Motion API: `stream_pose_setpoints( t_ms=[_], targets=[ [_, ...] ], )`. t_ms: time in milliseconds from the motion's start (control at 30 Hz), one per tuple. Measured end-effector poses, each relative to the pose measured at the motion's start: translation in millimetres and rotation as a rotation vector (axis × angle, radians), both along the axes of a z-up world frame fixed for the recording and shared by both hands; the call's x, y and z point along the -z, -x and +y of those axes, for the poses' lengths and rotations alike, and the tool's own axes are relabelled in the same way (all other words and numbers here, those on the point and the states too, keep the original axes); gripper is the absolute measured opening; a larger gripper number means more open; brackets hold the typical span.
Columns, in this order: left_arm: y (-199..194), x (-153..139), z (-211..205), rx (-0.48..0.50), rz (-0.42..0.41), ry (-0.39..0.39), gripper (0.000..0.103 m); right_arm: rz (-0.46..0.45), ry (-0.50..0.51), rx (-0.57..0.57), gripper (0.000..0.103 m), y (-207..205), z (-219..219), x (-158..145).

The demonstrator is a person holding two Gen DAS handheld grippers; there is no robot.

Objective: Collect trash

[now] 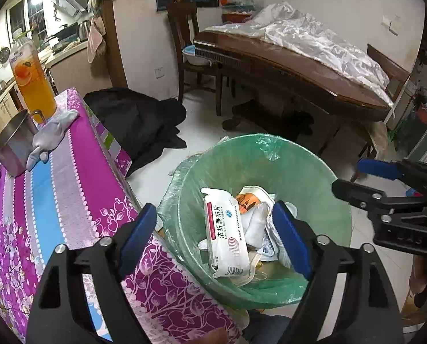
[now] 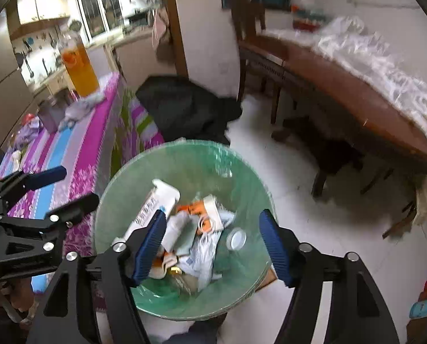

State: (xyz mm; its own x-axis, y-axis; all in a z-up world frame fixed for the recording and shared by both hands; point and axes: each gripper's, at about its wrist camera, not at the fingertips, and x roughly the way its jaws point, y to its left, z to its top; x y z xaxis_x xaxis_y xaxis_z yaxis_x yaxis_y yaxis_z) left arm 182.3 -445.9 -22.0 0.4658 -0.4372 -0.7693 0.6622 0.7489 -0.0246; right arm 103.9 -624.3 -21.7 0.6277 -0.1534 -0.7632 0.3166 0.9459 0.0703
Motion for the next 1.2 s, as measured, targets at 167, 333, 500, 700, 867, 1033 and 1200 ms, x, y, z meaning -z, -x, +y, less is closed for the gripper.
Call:
stream_pose_setpoints(
  t_ms=[167, 333, 500, 700, 867, 1033, 1200],
  targets=[
    [14, -14, 29, -0.010, -0.086, 0.080, 0.094, -0.250, 0.150, 0.081, 0.090, 55, 38, -30],
    [37, -27, 71, -0.051, -0.203, 0.179, 0.097, -0.446, 0.249, 0.137, 0.098, 110, 85, -46],
    [60, -35, 101, -0.073, -0.273, 0.243, 0.097, -0.559, 0.255, 0.217, 0.098, 158, 122, -44],
    [85, -37, 133, -0.085, -0.289, 0.306, 0.097, -0.610, 0.271, 0.306, 0.098, 200, 158, -29],
    [111, -36, 159, -0.131, -0.334, 0.350, 0.097, -0.621, 0.329, 0.346, 0.098, 232, 194, -15],
    [138, -29, 162, -0.084, -0.373, 0.352, 0.097, -0.622, 0.359, 0.342, 0.098, 256, 218, -4],
    [166, -22, 163, -0.025, -0.424, 0.354, 0.097, -0.653, 0.370, 0.365, 0.098, 285, 235, 1]
  ],
)
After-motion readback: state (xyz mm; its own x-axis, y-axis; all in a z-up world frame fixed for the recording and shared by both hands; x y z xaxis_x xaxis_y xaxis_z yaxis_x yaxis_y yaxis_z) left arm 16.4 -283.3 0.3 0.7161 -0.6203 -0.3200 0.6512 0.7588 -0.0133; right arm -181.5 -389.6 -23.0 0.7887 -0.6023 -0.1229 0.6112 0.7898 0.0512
